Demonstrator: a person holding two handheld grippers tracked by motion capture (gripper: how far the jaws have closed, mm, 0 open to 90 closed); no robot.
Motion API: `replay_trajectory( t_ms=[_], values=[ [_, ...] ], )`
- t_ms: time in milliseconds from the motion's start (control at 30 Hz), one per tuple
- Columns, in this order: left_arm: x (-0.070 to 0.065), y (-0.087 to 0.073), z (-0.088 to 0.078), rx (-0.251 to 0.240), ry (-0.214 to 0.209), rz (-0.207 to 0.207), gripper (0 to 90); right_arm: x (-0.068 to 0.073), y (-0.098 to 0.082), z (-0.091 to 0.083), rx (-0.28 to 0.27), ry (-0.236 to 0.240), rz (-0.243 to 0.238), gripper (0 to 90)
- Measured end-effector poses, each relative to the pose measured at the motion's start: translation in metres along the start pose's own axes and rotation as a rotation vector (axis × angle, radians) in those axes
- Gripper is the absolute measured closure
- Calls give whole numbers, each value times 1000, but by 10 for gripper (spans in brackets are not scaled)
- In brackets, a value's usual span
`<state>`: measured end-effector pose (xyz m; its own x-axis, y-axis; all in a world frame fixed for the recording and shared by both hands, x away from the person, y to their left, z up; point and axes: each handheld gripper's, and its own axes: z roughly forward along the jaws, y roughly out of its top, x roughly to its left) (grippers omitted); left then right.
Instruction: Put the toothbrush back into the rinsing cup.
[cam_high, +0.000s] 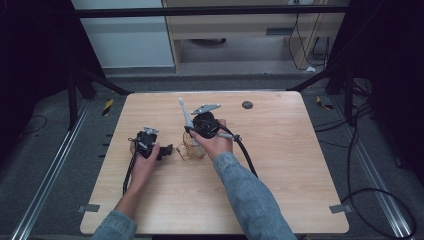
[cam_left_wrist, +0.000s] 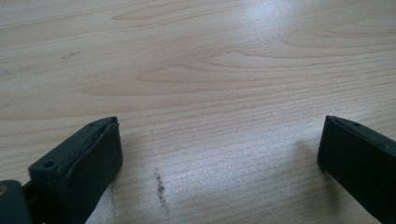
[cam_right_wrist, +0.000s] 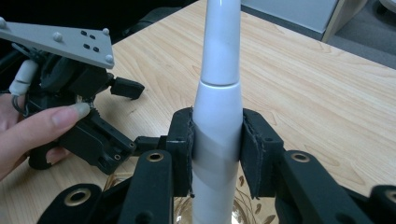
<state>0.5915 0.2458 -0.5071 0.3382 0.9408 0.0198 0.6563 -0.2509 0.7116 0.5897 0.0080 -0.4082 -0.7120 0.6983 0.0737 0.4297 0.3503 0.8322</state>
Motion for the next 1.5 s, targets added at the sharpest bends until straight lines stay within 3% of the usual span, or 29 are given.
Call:
replay_trajectory(
  t_ms=[1500],
  values=[
    [0, 0, 0, 0, 0, 0, 0, 3, -1, 8, 30, 8, -29, 659]
  ],
)
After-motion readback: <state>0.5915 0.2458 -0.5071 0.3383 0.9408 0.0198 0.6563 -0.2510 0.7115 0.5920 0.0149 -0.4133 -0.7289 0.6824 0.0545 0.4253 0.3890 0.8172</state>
